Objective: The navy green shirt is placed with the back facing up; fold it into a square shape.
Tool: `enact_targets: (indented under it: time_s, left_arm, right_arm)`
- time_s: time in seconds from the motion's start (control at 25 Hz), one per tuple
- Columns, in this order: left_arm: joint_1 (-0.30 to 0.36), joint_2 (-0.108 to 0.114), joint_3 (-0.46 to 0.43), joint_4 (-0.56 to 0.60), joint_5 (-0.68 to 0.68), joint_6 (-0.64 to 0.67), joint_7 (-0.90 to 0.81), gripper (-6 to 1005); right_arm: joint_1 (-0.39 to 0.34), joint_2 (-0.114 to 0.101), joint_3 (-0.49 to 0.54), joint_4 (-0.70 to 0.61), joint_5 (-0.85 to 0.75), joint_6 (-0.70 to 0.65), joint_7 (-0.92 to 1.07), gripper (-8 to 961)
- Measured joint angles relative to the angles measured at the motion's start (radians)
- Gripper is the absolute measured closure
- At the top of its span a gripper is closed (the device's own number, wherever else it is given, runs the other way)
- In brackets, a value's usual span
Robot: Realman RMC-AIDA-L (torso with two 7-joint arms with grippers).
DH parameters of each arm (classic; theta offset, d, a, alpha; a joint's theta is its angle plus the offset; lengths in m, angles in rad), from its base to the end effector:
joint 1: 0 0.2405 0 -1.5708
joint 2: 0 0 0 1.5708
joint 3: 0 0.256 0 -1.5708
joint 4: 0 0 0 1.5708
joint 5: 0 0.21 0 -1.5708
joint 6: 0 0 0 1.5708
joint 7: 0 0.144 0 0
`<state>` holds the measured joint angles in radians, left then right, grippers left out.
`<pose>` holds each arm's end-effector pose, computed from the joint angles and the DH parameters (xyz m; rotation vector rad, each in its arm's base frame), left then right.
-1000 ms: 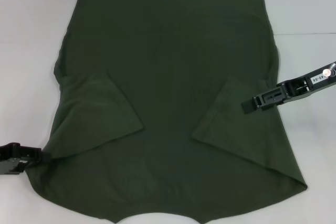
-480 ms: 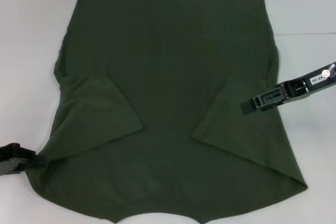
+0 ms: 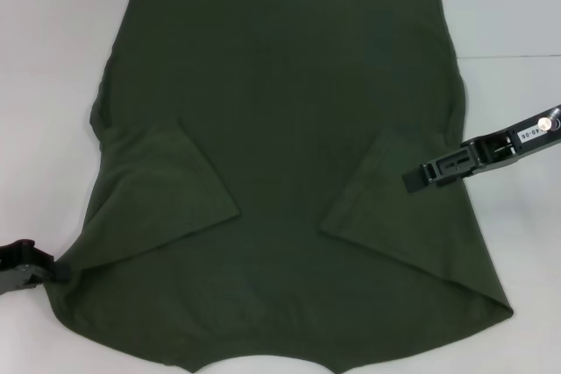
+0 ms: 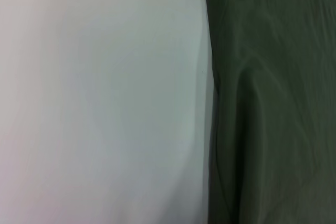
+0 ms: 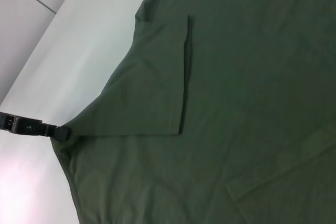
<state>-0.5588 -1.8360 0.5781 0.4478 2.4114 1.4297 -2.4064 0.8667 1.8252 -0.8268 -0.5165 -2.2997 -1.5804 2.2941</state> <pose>-0.3628 0.3233 0.0600 -1.9977 -2.0765 -0.2602 0.2266 0.4014 0.0549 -2.6430 1.5324 0.0941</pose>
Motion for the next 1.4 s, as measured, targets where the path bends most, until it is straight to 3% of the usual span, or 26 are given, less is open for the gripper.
enact_targets:
  time_s: [0.08,0.2,0.52,0.68,1.04,1.4]
  left_arm:
    - [0.0,0.0,-0.003,0.0,0.0,0.003,0.0,995]
    - [-0.002,0.0,-0.005,0.0,-0.001,0.009,0.0,995]
    - [-0.003,0.001,-0.01,0.004,-0.008,0.015,0.002,995]
    - [-0.005,0.0,-0.01,0.002,-0.008,0.015,0.007,995]
    - [-0.006,-0.002,-0.011,0.0,-0.009,0.004,0.008,995]
    - [-0.011,-0.008,-0.011,0.0,-0.009,0.0,0.01,995]
  right_arm:
    - [-0.002,0.0,0.0,0.001,-0.008,-0.004,0.015,34]
    - [-0.01,-0.008,0.0,0.001,-0.034,-0.015,0.071,34]
    - [-0.084,-0.064,0.025,-0.008,-0.061,-0.106,0.193,34]
    - [-0.131,-0.078,0.046,-0.001,-0.062,-0.129,0.212,35]
    - [-0.191,-0.079,0.046,0.05,-0.066,-0.111,0.219,38]
    - [-0.2,-0.055,0.045,0.079,-0.101,-0.075,0.186,39]
